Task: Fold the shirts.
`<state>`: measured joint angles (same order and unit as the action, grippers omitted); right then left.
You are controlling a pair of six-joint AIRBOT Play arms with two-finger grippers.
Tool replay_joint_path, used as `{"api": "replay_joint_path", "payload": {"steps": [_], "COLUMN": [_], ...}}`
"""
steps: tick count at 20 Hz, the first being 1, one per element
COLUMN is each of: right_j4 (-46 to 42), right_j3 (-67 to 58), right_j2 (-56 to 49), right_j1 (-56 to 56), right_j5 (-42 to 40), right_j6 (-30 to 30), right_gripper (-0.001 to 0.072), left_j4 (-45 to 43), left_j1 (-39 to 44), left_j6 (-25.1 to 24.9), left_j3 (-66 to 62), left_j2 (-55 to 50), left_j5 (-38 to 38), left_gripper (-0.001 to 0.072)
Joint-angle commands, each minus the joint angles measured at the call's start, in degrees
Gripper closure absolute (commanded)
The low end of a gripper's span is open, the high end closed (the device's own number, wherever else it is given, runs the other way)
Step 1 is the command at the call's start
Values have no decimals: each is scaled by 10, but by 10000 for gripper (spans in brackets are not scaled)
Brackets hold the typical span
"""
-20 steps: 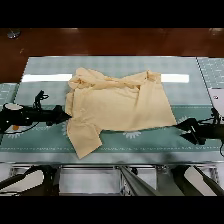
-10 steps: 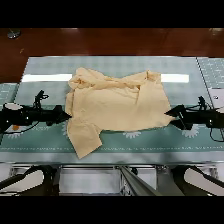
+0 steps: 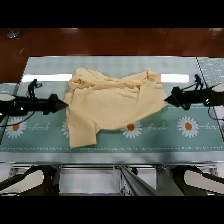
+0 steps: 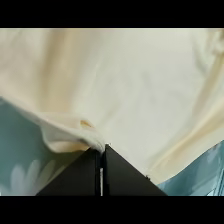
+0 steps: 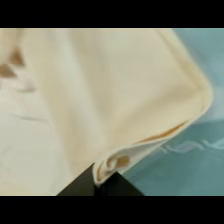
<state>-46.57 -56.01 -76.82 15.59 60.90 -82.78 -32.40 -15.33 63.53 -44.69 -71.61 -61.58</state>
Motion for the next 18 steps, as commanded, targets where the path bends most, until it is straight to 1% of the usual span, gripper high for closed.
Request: {"api": "replay_joint_path", "payload": {"steps": [1, 4, 5, 7, 10, 12, 15, 18], "right_j4": [1, -11, -18, -48, -132, -184, -220, -236], "right_j3": [-190, -389, -433, -485, -509, -509, -509, -509], "right_j2": [29, 72, 90, 142, 238, 296, 363, 404], "right_j1": [-6, -6, -6, -6, -6, -6, -6, -6], "right_j5": [30, 47, 61, 70, 93, 125, 169, 210], "right_j6": [-2, -7, -7, -7, -14, -35, -53, -58], "right_gripper": [682, 682, 682, 682, 682, 682, 682, 682], "left_j4": [78, 74, 56, -10, -151, -232, -321, -419], "left_j1": [-1, -5, -9, -17, -25, -26, -26, -7], "left_j6": [0, 0, 8, 37, 78, 88, 98, 105], "left_j3": [-142, -313, -362, -454, -550, -578, -583, -579], "left_j2": [32, 66, 78, 106, 165, 215, 303, 373], "left_j5": [-12, -11, -10, -11, -11, -11, -22, -61], "left_gripper": [688, 688, 689, 689, 689, 689, 689, 689]}}
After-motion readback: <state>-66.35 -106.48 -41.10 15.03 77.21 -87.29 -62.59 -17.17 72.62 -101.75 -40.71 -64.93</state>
